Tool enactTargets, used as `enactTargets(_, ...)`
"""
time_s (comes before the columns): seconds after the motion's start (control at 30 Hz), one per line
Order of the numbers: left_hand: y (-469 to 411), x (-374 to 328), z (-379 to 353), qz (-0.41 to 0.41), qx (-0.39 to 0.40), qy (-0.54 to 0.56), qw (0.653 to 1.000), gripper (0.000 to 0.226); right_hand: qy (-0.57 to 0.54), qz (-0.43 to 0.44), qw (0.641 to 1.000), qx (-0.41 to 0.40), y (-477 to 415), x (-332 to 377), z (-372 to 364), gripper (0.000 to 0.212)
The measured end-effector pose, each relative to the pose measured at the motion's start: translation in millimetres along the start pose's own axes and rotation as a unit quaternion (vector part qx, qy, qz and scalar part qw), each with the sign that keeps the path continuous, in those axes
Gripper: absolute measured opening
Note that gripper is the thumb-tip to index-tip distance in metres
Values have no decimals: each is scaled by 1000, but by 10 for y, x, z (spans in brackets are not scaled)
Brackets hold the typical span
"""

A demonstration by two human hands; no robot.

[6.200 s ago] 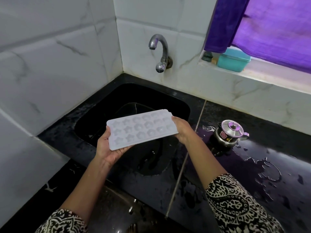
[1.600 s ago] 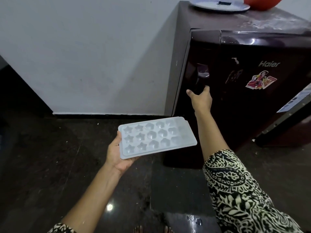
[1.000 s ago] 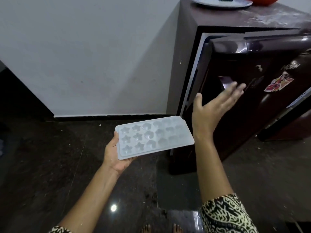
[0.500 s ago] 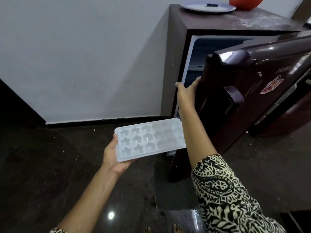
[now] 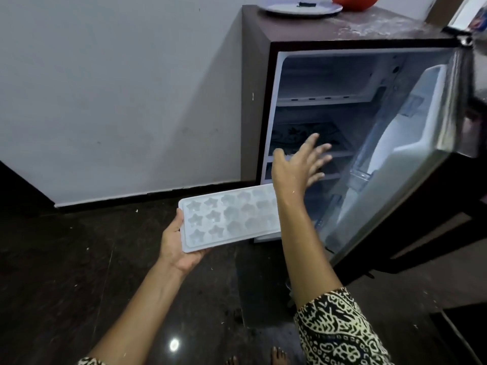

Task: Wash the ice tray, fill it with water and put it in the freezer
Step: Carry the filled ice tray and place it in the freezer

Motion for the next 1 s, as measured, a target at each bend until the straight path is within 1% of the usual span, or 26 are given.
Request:
enactTargets(0.1,-61,36,-65,8,10,-7,1000,50,50,-30,992,111,-108,-170,-45,71)
enactTargets(0.23,-204,112,-195,19,13,-16,1000,50,54,-60,984,159,-235,-418,52,59)
enactTargets(0.33,-367,174,-304,23,10,-20,999,53,48,-80,977,190,-370,-559,182,56)
enactTargets(0.5,-705,344,-598,26,8,-26,999,53,4,-91,980,179,-782,-802,445,33)
enactTargets(0.73,-1279,753,-1165,18,9,-16,1000,52,-20,-87,980,179,-1650,-1124,821,32)
enactTargets(0.87,-1606,995,-1480,18,23,-7,1000,54,-25,-93,979,178,-2162,-1292,1004,25)
enactTargets(1.0,-1871,1163,-1773,17,24,13,999,54,-30,-85,979,183,-2595,-1363,1116,30)
Point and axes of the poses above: each hand's wrist, its own y-axis away from the middle knuckle, its own z-axis out of the back of the hand, x = y × z, the point moved 3 cm from there along -y, towards the middle knuckle, and after that the axes turned 5 degrees about x, right-handed, at the moved point
